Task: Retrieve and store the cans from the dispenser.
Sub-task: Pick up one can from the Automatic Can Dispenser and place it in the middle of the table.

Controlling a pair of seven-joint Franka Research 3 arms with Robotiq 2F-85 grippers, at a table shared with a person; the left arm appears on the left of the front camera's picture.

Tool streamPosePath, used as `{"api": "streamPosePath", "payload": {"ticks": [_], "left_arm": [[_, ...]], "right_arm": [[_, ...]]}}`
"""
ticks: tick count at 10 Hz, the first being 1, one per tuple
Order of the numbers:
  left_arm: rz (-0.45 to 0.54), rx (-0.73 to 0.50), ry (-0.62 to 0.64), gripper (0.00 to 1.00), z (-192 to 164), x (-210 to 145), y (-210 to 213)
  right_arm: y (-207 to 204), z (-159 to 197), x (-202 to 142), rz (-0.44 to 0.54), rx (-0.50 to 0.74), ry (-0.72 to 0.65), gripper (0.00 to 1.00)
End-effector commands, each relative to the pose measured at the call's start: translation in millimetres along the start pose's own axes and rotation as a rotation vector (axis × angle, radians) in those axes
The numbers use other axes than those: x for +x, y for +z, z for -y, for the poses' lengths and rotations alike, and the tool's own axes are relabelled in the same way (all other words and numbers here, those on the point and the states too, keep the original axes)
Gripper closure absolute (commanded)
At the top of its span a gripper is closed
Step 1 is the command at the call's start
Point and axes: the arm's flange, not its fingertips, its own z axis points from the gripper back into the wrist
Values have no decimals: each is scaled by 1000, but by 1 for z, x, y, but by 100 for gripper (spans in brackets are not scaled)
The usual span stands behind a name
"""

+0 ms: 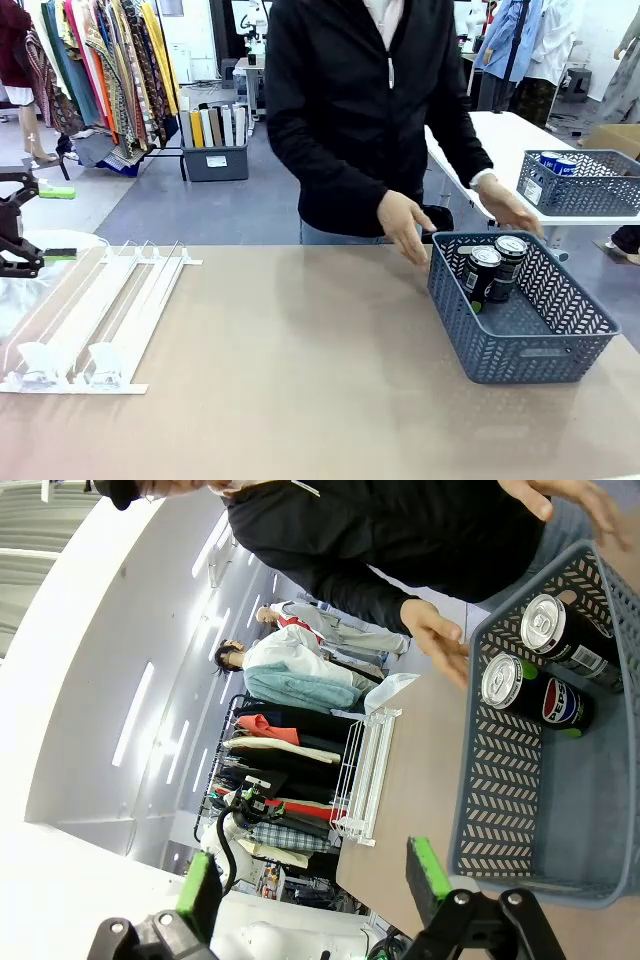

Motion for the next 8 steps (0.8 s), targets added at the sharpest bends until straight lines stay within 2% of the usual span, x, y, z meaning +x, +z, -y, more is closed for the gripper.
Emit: {"api": "streamPosePath", "payload": {"ticks": [1,8], "left_arm": [[3,-4,14,0,4,-1,1],[3,-4,14,0,4,-1,1]], "right_arm": [[0,-4,2,-2,5,6,0],[0,-4,2,-2,5,6,0]]}}
